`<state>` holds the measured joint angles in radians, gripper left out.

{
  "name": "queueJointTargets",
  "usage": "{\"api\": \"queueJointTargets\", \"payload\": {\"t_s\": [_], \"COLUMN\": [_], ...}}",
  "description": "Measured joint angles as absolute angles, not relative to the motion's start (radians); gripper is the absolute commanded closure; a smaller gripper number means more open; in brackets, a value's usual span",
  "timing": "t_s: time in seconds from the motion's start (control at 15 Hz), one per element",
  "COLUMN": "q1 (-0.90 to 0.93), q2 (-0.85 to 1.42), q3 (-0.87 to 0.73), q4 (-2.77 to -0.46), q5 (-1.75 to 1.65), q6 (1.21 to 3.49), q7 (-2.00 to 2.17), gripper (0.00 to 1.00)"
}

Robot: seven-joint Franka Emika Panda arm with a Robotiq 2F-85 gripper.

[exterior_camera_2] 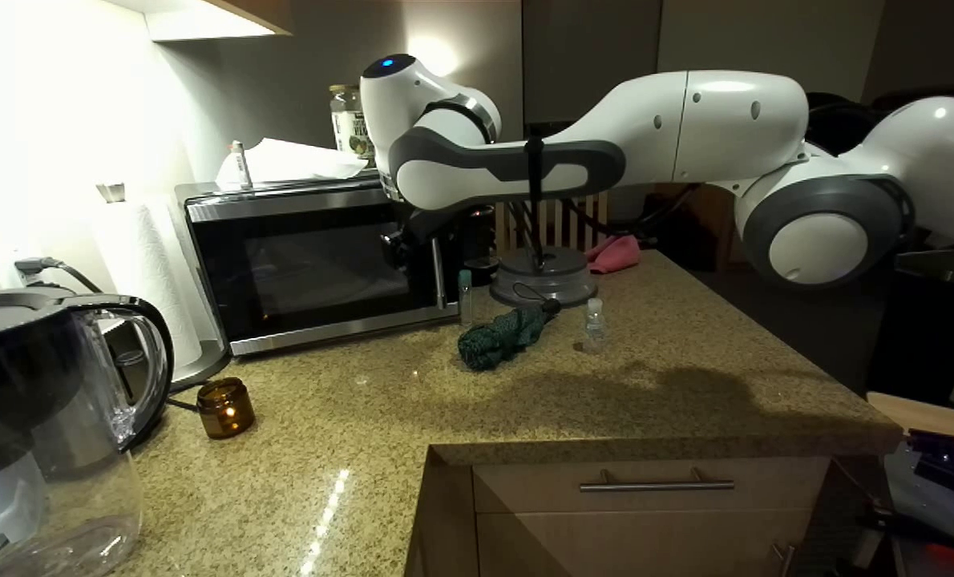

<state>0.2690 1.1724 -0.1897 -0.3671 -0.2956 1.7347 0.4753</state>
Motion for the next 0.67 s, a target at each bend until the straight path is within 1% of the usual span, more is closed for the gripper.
{"api": "queueJointTargets", "payload": {"t_s": [0.13, 0.2, 0.27, 0.67], "q1": [0.269, 0.269, 0.269, 0.27], "q2": [1.172, 1.172, 1.172, 1.176], "q3": [-0.19, -0.19, -0.19, -0.191], "q4": [-0.367, -0.367, -0.367, -0.367], "q5": [-0.296, -0.296, -0.296, -0.295], "q6": [1.735, 1.735, 1.735, 1.732], "q7": [0.475, 0.475, 0.475, 0.478], "gripper": [0.04, 0.01, 0.0, 0.0]}}
